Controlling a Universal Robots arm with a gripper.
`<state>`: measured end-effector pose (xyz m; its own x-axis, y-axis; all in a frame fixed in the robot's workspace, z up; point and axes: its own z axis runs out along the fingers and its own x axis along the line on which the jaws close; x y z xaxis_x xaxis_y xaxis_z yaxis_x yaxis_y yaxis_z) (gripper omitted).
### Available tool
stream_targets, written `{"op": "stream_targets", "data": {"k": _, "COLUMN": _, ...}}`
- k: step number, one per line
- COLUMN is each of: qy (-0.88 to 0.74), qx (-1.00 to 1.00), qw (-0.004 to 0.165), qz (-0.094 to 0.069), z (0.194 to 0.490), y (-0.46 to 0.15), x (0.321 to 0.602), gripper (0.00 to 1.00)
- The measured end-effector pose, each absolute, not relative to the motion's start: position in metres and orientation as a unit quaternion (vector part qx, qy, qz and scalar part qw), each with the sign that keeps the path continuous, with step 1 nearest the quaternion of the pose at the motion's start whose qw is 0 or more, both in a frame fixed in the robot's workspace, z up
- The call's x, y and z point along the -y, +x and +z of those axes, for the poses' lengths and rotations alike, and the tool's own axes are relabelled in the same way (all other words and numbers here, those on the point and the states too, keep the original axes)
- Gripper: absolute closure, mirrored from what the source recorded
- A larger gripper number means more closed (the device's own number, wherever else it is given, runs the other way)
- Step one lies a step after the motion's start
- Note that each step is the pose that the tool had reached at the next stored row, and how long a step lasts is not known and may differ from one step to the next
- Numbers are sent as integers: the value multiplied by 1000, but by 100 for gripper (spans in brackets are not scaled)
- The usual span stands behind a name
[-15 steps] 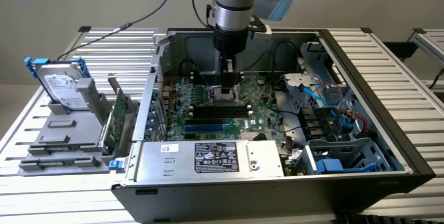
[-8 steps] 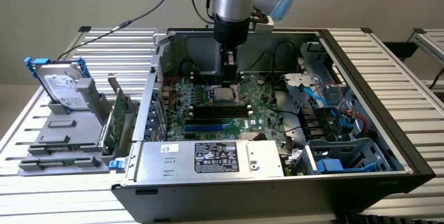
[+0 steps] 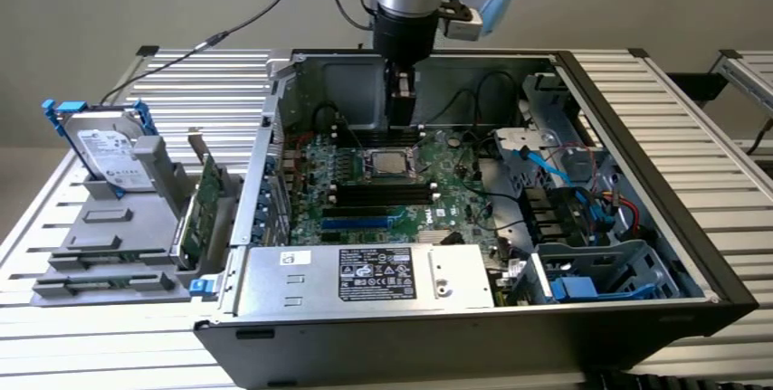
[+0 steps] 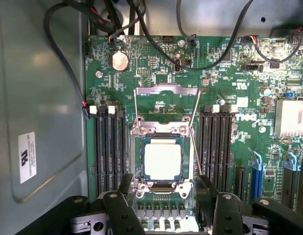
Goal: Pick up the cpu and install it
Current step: 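Place the cpu into insertion slot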
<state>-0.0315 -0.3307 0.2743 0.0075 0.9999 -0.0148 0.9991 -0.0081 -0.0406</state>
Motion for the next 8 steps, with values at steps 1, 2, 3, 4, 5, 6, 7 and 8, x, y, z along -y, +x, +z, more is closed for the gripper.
{"op": "stream_targets", "data": {"k": 1, "qy": -710, "qx": 704, "qw": 9, "qz": 19, "z": 278, "y": -31, "x": 331, "gripper": 45}}
{"op": "stream_targets", "data": {"k": 2, "qy": -710, "qx": 704, "qw": 9, "qz": 20, "z": 281, "y": -31, "x": 331, "gripper": 51}}
{"op": "stream_targets", "data": {"k": 3, "qy": -710, "qx": 704, "qw": 10, "qz": 20, "z": 283, "y": -31, "x": 331, "gripper": 51}}
{"op": "stream_targets", "data": {"k": 4, "qy": -710, "qx": 704, "qw": 10, "qz": 20, "z": 284, "y": -30, "x": 331, "gripper": 57}}
{"op": "stream_targets", "data": {"k": 5, "qy": -710, "qx": 704, "qw": 10, "qz": 20, "z": 285, "y": -28, "x": 331, "gripper": 63}}
{"op": "stream_targets", "data": {"k": 6, "qy": -710, "qx": 704, "qw": 10, "qz": 20, "z": 285, "y": -25, "x": 331, "gripper": 63}}
{"op": "stream_targets", "data": {"k": 7, "qy": -710, "qx": 704, "qw": 10, "qz": 20, "z": 285, "y": -21, "x": 330, "gripper": 69}}
{"op": "stream_targets", "data": {"k": 8, "qy": -710, "qx": 704, "qw": 10, "qz": 20, "z": 286, "y": -17, "x": 330, "gripper": 75}}
